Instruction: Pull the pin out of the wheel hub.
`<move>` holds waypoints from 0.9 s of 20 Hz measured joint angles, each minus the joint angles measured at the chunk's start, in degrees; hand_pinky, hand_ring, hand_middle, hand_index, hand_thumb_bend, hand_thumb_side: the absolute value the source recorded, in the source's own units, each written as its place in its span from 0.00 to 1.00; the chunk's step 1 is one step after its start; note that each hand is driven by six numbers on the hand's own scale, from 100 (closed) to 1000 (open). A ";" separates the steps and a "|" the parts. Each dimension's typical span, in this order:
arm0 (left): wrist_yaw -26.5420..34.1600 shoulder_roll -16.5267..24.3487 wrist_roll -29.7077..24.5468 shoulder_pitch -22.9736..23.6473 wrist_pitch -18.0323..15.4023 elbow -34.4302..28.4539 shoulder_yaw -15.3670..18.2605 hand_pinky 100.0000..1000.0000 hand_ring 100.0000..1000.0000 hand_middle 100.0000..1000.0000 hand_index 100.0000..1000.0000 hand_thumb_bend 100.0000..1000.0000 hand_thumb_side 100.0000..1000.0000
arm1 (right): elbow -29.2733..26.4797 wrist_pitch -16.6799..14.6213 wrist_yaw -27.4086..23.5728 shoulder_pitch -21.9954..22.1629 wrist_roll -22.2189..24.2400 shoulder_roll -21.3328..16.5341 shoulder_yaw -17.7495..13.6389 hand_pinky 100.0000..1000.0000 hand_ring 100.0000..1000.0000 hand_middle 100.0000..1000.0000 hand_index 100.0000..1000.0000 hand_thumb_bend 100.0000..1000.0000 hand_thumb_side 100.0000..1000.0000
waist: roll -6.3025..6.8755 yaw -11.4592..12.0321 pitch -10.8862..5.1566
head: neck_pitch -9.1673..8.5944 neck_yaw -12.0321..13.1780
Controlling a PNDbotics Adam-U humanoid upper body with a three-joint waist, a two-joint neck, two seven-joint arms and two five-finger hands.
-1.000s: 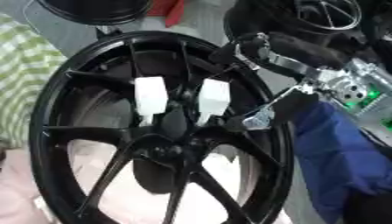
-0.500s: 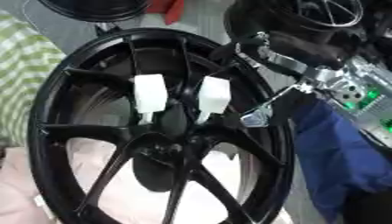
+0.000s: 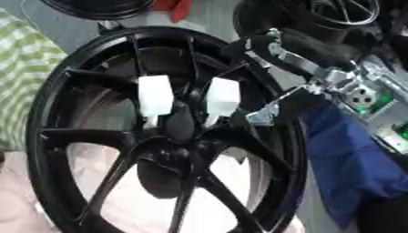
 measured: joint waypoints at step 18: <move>0.03 -0.53 0.39 0.00 0.33 0.00 0.02 0.88 0.55 0.51 0.81 0.25 0.47 | 0.00 1.35 -1.47 0.40 0.04 0.55 0.81 0.78 0.79 0.53 0.76 0.48 0.38 | 0.00 -0.60 0.36 | 0.01 0.34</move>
